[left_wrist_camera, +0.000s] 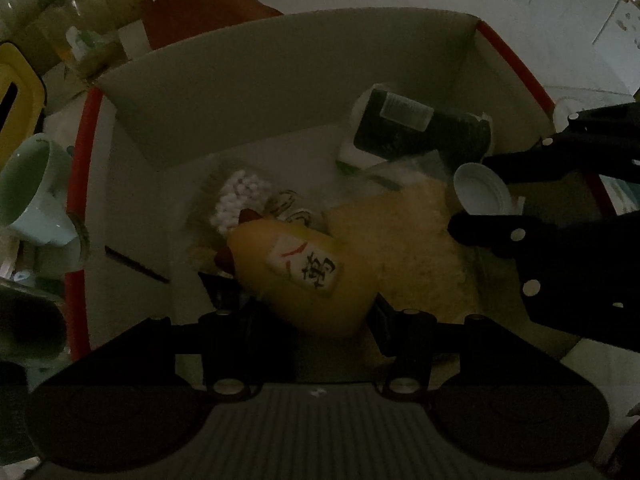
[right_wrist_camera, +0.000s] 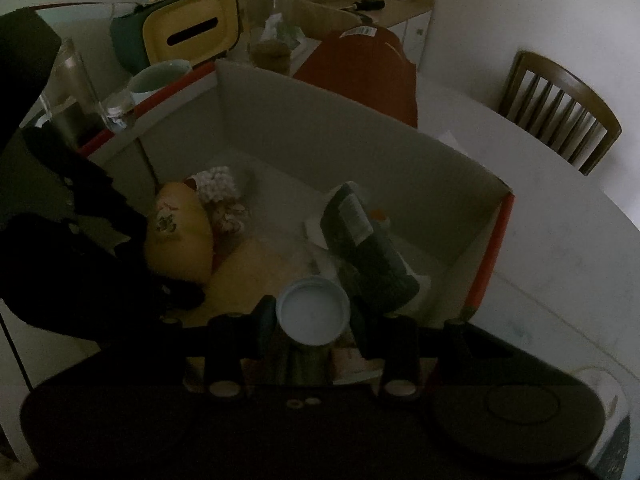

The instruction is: Organize objects

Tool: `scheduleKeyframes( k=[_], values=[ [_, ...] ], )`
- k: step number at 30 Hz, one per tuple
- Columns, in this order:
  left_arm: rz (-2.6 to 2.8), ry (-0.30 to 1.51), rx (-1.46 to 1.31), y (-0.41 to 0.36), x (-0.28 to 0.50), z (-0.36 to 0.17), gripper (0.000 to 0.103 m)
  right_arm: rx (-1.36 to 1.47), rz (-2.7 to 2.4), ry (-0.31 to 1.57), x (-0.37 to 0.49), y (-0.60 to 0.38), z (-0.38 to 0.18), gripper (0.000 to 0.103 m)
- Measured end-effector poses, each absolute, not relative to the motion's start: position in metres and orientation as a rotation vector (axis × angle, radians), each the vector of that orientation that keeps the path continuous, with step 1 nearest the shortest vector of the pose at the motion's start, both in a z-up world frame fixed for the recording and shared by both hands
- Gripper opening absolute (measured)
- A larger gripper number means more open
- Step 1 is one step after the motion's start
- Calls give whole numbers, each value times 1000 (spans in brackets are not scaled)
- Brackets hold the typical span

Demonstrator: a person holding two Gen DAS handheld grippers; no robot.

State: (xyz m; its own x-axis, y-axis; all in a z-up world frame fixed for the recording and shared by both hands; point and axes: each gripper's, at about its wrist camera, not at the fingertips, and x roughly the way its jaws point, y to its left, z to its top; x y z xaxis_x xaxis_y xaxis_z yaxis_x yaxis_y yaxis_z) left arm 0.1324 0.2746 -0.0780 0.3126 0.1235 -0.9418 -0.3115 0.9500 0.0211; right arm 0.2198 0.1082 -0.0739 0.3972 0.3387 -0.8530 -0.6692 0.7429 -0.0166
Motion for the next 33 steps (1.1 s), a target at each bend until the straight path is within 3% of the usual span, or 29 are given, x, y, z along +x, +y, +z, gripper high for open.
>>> scheduleKeyframes(
  k=[4, 7, 20, 27, 33],
  values=[
    [300, 1212, -193, 276, 131, -80, 56, -378, 664, 968, 218, 107, -72, 44],
    [315, 1187, -211, 275, 127, -80, 69, -373, 672, 966, 215, 104, -71, 49],
    [349, 1046, -275, 266, 96, -59, 70, -289, 705, 921, 200, 77, -41, 63],
    [371, 958, -309, 257, 74, -36, 77, -238, 719, 872, 188, 60, -22, 73],
    [379, 886, -294, 240, 60, -18, 86, -193, 731, 801, 172, 44, -5, 87]
  ],
)
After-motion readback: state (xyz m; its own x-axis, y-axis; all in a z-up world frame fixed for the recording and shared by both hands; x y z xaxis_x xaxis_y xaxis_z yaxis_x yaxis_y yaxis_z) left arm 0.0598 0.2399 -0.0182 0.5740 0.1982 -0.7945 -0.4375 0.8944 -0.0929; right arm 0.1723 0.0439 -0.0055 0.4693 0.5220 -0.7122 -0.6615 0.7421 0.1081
